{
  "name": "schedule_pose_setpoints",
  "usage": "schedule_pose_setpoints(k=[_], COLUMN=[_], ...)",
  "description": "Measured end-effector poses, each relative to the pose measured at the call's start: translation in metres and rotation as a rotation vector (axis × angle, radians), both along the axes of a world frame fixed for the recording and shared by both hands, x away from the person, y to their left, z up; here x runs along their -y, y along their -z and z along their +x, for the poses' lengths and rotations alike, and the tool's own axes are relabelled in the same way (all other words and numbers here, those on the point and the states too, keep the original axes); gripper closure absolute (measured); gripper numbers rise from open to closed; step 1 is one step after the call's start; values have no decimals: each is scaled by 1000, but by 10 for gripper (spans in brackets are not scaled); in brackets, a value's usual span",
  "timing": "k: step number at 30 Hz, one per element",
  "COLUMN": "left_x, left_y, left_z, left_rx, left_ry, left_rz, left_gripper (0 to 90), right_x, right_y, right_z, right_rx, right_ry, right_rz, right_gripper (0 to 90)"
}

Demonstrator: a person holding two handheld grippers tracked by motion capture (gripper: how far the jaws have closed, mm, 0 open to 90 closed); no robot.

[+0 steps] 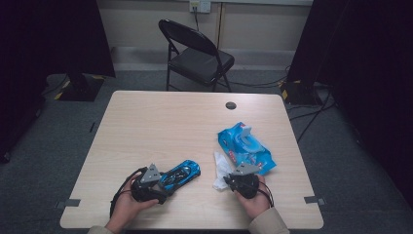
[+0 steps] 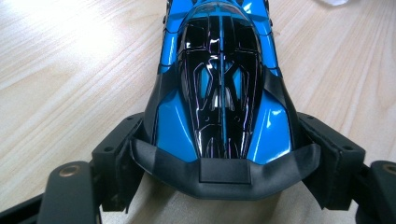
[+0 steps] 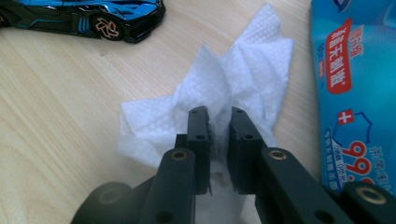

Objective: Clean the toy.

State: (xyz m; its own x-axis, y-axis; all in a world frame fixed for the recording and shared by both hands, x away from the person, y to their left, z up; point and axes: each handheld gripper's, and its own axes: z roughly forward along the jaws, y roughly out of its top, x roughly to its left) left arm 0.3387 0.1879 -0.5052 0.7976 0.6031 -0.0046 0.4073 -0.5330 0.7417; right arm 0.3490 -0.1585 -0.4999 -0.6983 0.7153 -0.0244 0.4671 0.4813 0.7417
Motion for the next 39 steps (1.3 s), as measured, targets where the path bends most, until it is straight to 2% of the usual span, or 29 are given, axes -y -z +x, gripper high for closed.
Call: schedule_pose_setpoints(k=[6,8,10,12,14,16,19,29,33,37,39], left_x=[0,0,0,0,0,0,0,0,0,0,0], left_y=[0,0,0,0,0,0,0,1,1,0,1], left_z=[1,1,2,2,3,3,3,3,3,3,3], left_rx=[-4,-5,-4,-5,-4,-4,-4,-4,-4,-3,-4], left_ry=[7,9,13,15,17,17,17,23,24,25,25], left_rz=[-3,-6,-8,-7,-6,-6,-6,-8,-8,-7,-9], left_gripper=[237,235,235,234,234,234,234,234,235,235,236], right_x=[-2,0,1,2,3,2,1,-11,-20,-34,-41], right_y=[-2,-3,-4,-8,-18,-25,-32,-51,-61,-65,-66], right_z=[2,5,6,7,5,3,2,-4,-5,-4,-3], right_rx=[-20,-58,-72,-81,-73,-58,-60,-32,-11,-11,-12], right_ry=[19,33,34,32,25,12,5,-57,-86,-123,-141], right_rz=[-7,35,52,102,171,196,244,317,360,401,400], right_gripper=[854,860,863,864,864,864,865,865,865,865,865])
